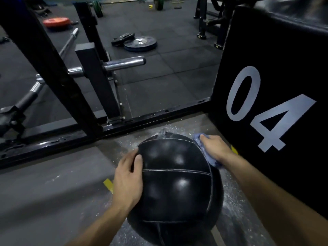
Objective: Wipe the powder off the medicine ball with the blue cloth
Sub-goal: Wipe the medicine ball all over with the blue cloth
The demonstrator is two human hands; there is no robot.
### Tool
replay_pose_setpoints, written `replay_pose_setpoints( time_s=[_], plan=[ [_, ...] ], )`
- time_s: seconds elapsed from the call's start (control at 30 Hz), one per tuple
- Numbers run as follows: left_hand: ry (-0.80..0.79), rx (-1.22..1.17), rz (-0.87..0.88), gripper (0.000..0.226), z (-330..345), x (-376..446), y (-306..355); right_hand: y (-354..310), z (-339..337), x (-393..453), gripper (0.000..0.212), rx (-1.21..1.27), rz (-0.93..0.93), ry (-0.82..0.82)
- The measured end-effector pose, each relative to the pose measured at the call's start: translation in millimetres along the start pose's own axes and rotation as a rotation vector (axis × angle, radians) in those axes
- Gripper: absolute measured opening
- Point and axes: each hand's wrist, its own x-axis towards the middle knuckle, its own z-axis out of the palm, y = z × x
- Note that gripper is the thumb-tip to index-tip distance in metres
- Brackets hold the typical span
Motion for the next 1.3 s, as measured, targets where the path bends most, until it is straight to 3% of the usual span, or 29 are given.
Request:
replay_pose_setpoints(
  time_s=[0.13,0.27,0.4,0.5,0.57,0.63,0.73,0.8,0.97,1.1,1.3],
  plan=[
    [0.001,0.089,0.021,0.065,12,-4,1,-45,5,3,0.04,-0.105,-0.187,-0.088],
    [-0.019,0.107,-0.001,0.064,15,6,7,-75,21,-32,0.036,-0.424,-0.488,-0.066],
    [-0.046,0.161,-0.026,0.053,17,15,12,-38,42,-84,0.045,-0.49,-0.91,0.003],
    [-0.096,0.183,-0.051,0.053,19,30,20,3,42,-112,0.047,-0.564,-1.067,0.109],
    [-0.141,0.193,-0.064,0.059,20,36,26,23,31,-99,0.047,-0.505,-1.009,0.237],
    [-0.178,0.214,-0.077,0.06,22,36,31,30,17,-72,0.038,-0.314,-0.725,0.331],
    [-0.174,0.115,-0.071,0.058,18,38,27,34,1,-50,0.04,0.144,-0.14,0.251],
    [-0.158,-0.068,-0.135,0.053,9,39,13,46,1,-49,0.04,0.309,0.014,0.189],
    [-0.11,-0.448,-0.527,0.051,-3,24,-37,63,10,-54,0.034,0.36,-0.02,0.218],
    [-0.183,-0.691,-0.797,0.069,-4,14,-49,72,16,-54,0.049,0.382,-0.052,0.218],
    [-0.201,-0.714,-0.907,0.078,-12,-13,-54,76,22,-53,0.069,0.444,-0.018,0.179]
  ],
)
